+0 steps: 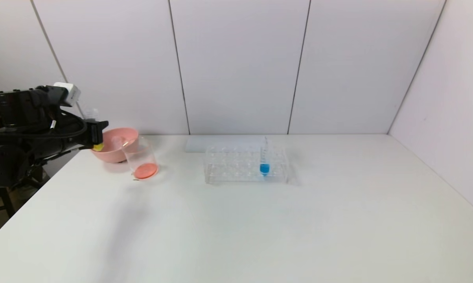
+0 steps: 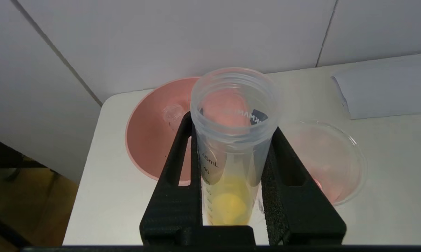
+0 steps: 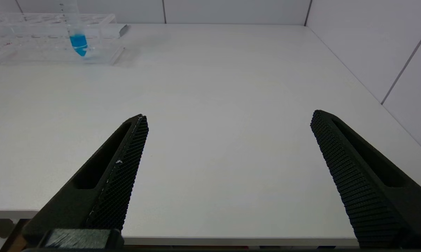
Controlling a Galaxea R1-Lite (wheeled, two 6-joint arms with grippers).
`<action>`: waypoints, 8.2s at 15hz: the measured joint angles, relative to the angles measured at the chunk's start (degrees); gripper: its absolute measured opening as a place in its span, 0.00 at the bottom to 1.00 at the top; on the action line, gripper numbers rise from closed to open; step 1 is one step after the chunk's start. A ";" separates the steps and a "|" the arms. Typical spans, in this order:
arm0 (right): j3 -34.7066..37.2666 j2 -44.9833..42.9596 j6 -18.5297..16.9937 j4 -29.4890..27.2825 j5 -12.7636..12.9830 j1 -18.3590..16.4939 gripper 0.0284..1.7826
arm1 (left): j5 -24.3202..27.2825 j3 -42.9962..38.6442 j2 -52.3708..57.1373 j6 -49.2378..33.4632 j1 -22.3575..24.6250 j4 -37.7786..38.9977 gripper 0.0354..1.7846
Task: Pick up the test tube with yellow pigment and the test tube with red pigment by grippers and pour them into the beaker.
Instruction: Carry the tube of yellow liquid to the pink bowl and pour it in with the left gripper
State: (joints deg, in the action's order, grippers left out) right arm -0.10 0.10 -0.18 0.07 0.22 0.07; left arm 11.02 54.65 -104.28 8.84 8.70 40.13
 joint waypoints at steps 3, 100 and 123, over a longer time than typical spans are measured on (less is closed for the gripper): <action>0.00 0.00 0.00 0.00 -0.01 0.00 0.95 | 0.90 0.44 -1.10 2.29 0.46 -0.06 0.26; 0.00 0.00 0.00 0.00 -0.01 0.00 0.95 | 1.66 58.77 -16.86 64.91 -0.61 -84.53 0.26; 0.00 0.00 0.02 0.00 -0.01 0.00 0.95 | -14.13 59.25 -17.55 68.17 -5.60 -83.13 0.26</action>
State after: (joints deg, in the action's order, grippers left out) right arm -0.10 0.10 -0.16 0.07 0.21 0.07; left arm -3.11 113.90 -121.83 77.01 3.11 -43.00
